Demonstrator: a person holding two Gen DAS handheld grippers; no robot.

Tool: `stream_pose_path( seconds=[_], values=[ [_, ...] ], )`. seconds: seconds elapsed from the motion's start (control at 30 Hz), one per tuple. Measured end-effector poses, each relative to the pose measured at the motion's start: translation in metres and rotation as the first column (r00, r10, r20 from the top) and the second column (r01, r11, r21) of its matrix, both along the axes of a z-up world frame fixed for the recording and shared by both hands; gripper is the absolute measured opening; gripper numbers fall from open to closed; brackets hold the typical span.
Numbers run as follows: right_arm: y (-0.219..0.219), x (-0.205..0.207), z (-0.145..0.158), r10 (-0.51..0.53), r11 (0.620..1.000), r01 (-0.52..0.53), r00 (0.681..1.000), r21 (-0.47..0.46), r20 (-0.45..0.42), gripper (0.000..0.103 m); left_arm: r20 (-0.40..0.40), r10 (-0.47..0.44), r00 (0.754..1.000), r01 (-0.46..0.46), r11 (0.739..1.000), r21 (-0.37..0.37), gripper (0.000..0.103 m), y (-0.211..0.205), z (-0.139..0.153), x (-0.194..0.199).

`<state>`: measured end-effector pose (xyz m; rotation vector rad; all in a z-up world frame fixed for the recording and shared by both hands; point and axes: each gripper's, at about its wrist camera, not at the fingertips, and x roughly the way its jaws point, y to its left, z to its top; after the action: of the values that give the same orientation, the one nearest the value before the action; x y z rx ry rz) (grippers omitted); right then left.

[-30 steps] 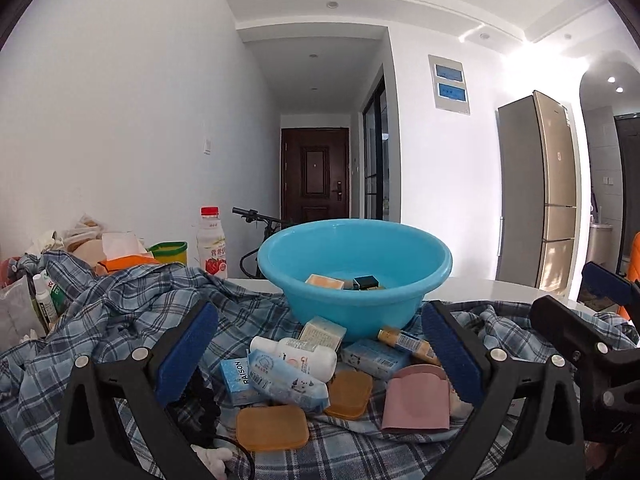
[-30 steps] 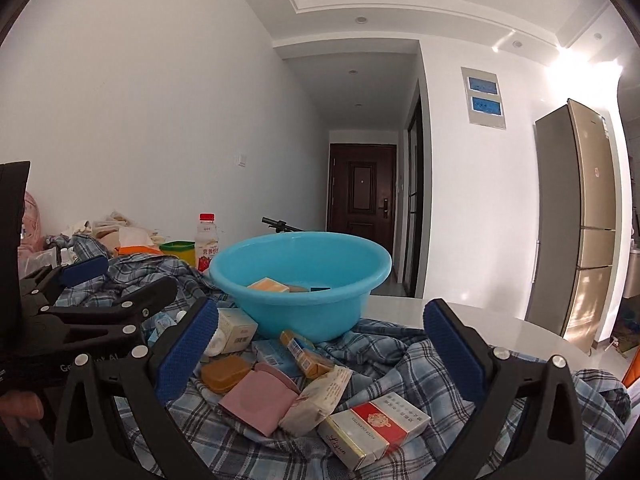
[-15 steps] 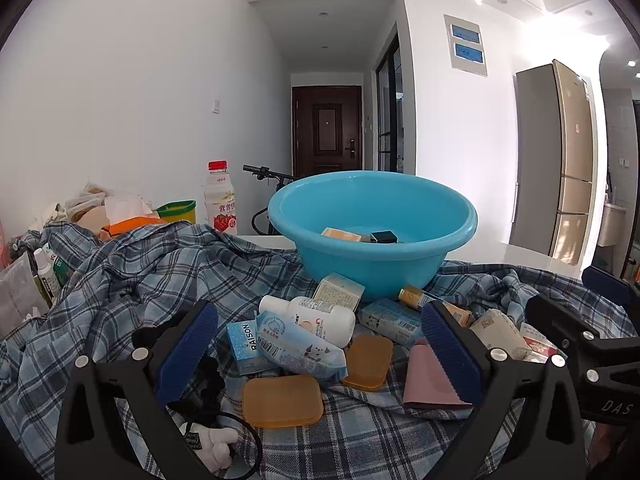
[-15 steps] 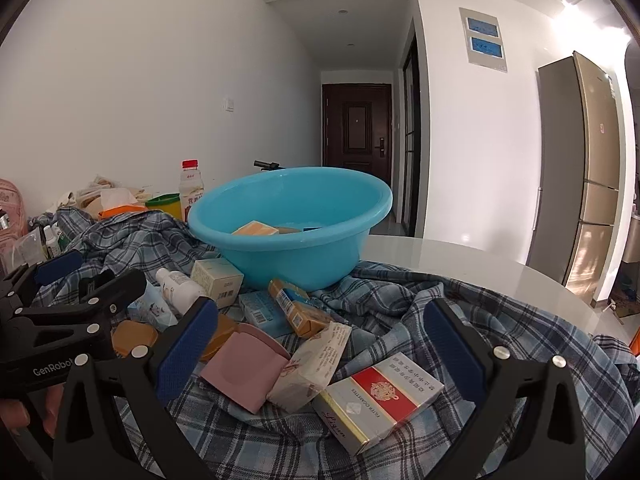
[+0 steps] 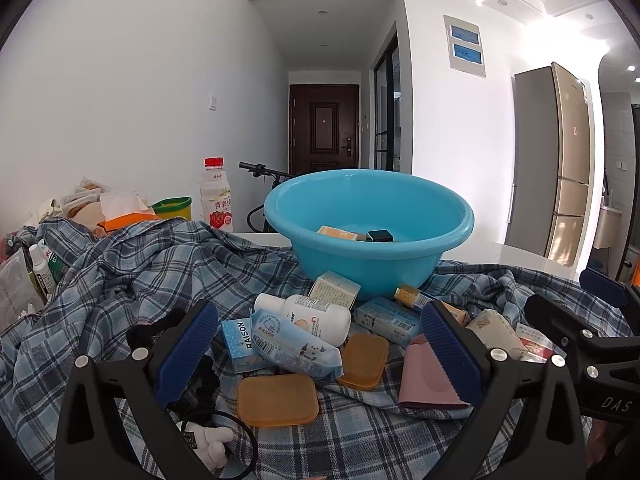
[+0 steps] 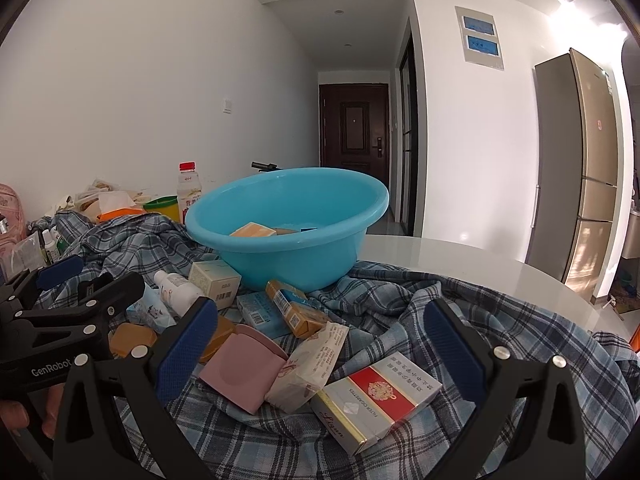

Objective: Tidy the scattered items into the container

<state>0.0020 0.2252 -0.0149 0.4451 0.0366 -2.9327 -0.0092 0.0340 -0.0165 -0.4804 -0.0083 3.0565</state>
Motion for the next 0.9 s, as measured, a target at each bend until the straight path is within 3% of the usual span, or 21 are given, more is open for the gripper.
stream_pose_path(
  seconds=[0.9],
  values=[
    [0.0005,0.0001,0.0002,-0.007,1.0,0.007,1.0,-0.006,0.005,0.103,0.0,0.001,1.0,-0.001,1.0,0.0,0.103,-0.0001,0.0,-0.0002]
  ],
)
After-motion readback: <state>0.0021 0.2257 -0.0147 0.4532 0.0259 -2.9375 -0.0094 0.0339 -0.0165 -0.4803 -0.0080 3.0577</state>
